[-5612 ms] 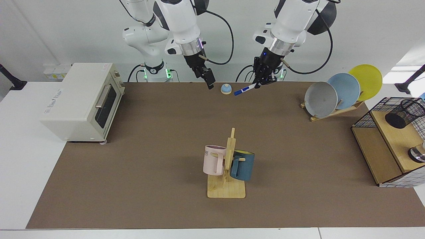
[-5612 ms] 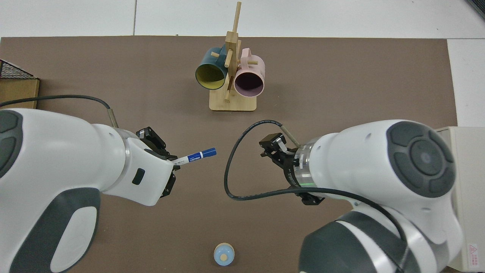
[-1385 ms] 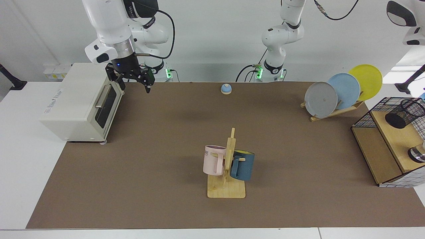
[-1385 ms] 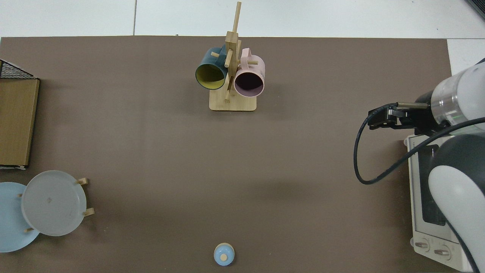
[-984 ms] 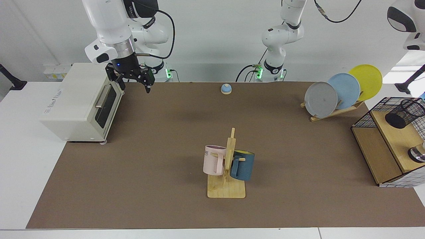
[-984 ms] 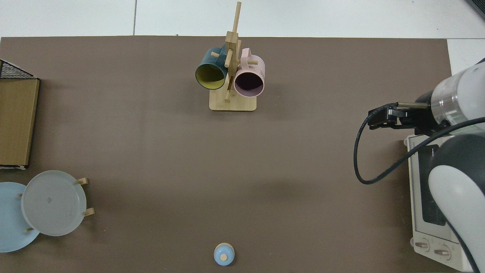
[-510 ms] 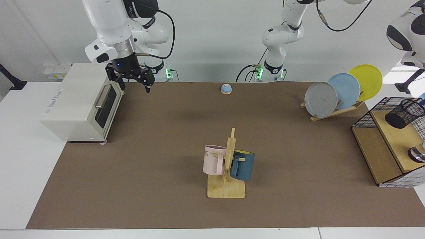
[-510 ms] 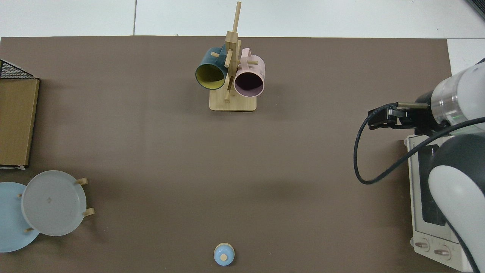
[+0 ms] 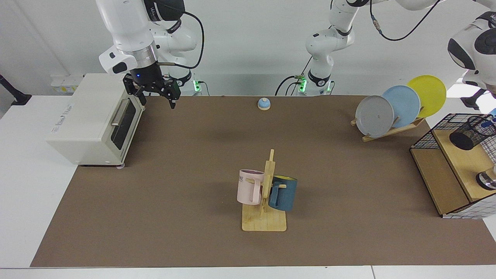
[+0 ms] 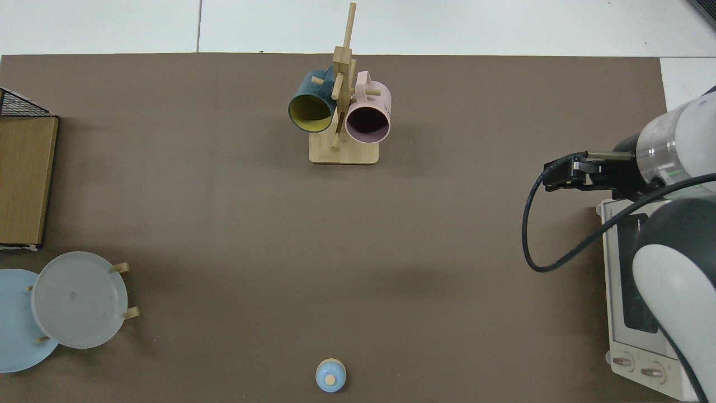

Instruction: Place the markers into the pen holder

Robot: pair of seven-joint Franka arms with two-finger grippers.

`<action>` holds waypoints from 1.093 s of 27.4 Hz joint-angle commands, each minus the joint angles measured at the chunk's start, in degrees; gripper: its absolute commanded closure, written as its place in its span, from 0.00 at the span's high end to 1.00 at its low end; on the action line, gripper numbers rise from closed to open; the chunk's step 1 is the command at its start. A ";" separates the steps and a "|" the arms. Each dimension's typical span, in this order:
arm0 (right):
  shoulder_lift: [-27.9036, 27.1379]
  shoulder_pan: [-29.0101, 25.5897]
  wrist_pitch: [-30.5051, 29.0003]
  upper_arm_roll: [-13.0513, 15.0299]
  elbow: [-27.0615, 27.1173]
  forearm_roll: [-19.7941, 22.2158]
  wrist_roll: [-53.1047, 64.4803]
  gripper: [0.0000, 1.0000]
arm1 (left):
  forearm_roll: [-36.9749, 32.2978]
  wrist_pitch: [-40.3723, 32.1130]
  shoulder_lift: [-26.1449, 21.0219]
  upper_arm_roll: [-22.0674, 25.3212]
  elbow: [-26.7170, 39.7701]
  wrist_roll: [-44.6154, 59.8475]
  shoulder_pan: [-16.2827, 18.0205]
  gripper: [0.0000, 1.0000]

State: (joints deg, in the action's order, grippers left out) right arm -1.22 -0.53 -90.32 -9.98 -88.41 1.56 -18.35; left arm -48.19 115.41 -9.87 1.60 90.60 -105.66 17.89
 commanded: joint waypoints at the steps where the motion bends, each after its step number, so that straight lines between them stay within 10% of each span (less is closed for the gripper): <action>1: 0.43 -1.14 0.14 -0.74 -0.10 -0.68 -0.55 0.99 | -0.59 1.83 0.64 -0.54 2.04 0.19 2.15 0.00; 30: 0.43 -1.14 0.14 -0.74 -0.10 -0.68 -0.55 0.99 | 5.03 5.96 -1.38 -0.54 6.70 1.86 3.82 0.00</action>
State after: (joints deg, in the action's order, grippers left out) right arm -1.23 -0.53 -90.32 -9.98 -88.41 1.55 -18.35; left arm -44.15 120.25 -12.06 1.24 95.82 -104.49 21.27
